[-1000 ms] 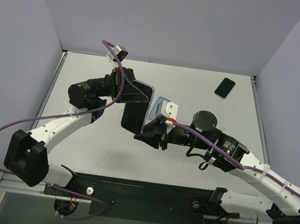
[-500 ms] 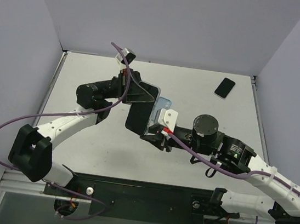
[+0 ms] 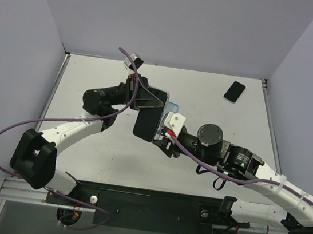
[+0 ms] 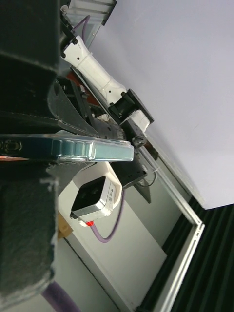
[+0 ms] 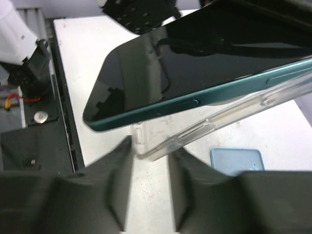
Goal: Take the phone out of the phone case
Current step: Remove the phone case from the phone.
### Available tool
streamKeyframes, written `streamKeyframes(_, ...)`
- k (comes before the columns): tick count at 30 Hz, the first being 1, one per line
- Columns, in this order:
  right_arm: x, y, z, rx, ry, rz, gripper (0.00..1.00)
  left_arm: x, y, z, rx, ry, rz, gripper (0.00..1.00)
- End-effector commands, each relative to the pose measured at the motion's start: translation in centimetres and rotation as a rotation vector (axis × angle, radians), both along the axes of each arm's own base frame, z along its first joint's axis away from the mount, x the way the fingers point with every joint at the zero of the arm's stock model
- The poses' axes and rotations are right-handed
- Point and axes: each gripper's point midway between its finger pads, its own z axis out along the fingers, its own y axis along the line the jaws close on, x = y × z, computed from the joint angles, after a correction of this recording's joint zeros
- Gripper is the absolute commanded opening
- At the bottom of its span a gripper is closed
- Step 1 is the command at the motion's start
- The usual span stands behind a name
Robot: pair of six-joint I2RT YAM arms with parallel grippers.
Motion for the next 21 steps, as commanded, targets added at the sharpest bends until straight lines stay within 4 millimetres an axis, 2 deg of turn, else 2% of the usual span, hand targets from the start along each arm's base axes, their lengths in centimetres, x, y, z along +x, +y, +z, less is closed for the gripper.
streamKeyframes(1,5.7,-2.3,-1.5,0.087,0.002,-0.371,0.39,-2.3,1.7,3.1,-0.146,0.029,-0.010,0.00)
streamKeyframes(2,5.5,-2.7,-2.8,0.103,0.062,-0.409,0.45,-0.7,1.4,2.1,-0.111,0.043,0.051,0.00)
streamKeyframes(3,5.2,-3.2,-3.2,0.160,0.149,-0.454,0.55,-0.4,1.8,2.0,-0.104,0.031,0.096,0.00)
streamKeyframes(4,5.0,-3.6,-4.3,0.169,0.201,-0.489,0.57,1.6,1.7,0.5,-0.053,0.043,0.184,0.00)
streamKeyframes(5,4.6,-4.0,-4.9,0.193,0.277,-0.517,0.58,2.0,2.1,0.4,-0.043,0.042,0.233,0.00)
streamKeyframes(6,4.2,-4.0,-6.0,0.194,0.327,-0.527,0.59,3.7,2.3,-1.0,0.007,0.031,0.322,0.00)
streamKeyframes(7,3.6,-4.2,-6.6,0.214,0.398,-0.547,0.59,4.1,2.7,-1.1,0.018,-0.021,0.397,0.00)
streamKeyframes(8,3.2,-4.3,-7.6,0.214,0.446,-0.557,0.60,5.7,3.1,-2.3,0.061,0.023,0.457,0.00)
streamKeyframes(12,1.1,-4.2,-8.6,0.308,0.629,-0.538,0.61,7.1,4.0,-3.7,0.139,-0.019,0.611,0.00)
streamKeyframes(14,-0.1,-3.3,-7.7,0.371,0.716,-0.464,0.60,7.5,4.0,-4.4,0.166,-0.022,0.633,0.00)
streamKeyframes(15,-1.5,-2.0,-6.1,0.435,0.770,-0.351,0.59,7.7,3.9,-4.7,0.177,-0.019,0.637,0.00)
streamKeyframes(16,-1.9,-1.3,-3.7,0.529,0.779,-0.273,0.56,7.8,4.0,-4.9,0.177,-0.013,0.646,0.00)
streamKeyframes(17,-3.1,-0.5,-2.6,0.568,0.835,-0.188,0.53,7.9,4.1,-5.3,0.183,-0.003,0.651,0.00)
streamKeyframes(18,-3.4,0.0,-0.3,0.653,0.851,-0.121,0.50,7.9,4.2,-5.2,0.179,-0.001,0.663,0.00)
streamKeyframes(21,-4.7,1.2,2.6,0.727,0.912,0.022,0.45,7.8,4.4,-5.2,0.186,0.010,0.675,0.00)
